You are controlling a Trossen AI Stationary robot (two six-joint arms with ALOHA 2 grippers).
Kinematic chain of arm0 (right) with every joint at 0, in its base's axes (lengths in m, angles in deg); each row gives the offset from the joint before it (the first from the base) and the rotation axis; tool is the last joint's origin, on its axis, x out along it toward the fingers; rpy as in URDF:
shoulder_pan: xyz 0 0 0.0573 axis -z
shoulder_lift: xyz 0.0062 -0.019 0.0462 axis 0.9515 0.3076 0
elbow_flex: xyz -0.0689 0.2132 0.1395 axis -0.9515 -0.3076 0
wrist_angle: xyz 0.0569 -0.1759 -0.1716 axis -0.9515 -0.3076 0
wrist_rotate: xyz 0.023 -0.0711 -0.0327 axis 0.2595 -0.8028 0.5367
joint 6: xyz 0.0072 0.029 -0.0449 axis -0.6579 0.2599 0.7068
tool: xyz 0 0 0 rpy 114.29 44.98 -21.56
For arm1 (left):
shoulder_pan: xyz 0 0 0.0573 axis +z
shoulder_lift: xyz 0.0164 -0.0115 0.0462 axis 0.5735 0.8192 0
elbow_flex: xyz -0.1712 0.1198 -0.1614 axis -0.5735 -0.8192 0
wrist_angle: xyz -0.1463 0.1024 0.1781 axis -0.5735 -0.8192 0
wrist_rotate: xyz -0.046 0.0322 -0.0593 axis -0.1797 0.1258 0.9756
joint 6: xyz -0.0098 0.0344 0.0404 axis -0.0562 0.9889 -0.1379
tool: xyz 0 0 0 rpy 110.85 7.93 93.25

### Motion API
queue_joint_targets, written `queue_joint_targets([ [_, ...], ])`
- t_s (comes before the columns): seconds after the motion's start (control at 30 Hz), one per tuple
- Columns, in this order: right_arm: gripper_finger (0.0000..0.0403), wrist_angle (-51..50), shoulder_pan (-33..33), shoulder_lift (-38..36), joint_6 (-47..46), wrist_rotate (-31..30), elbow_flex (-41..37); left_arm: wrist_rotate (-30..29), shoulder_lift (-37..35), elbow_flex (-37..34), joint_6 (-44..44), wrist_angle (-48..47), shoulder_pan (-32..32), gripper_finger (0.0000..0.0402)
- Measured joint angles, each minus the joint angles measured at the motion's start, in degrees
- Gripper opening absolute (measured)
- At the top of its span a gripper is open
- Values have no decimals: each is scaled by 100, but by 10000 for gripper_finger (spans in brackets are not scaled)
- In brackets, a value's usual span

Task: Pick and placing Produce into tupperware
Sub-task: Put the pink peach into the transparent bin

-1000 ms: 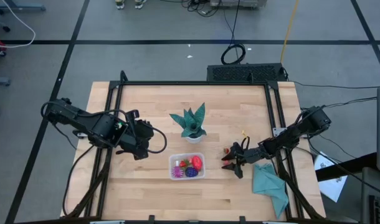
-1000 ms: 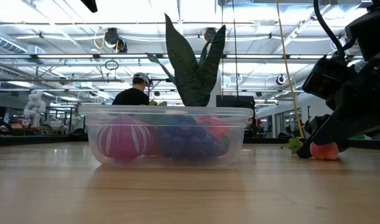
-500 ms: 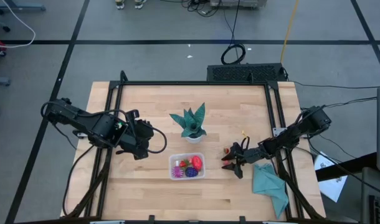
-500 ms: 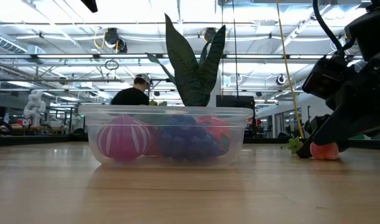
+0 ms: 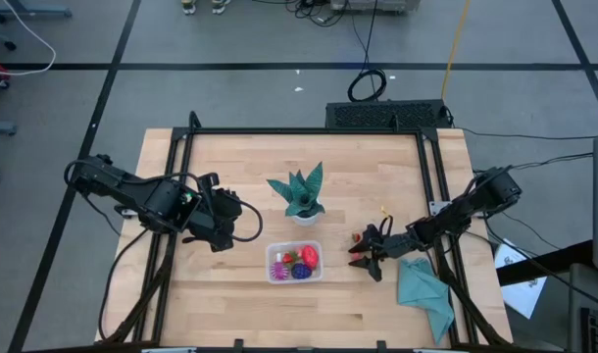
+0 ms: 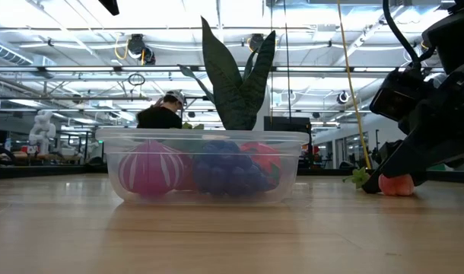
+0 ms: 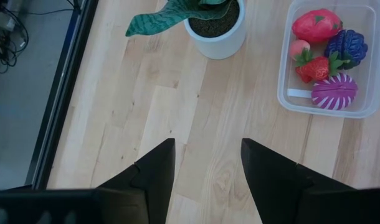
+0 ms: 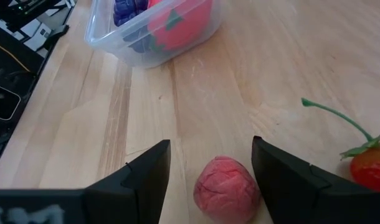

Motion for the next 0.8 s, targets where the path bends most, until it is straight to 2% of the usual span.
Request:
queue_joint_targets([
  [0.37,212,508,-4,22,281,-85,-25,-4,-2,0,0,0,0,186],
  [0.57,212,1103,7,14,752,-118,-25,-11,-1,1,0,0,0,186],
  [0.8,212,995,11,-115,770,-173,-28,-23,-2,1,0,4,0,186],
])
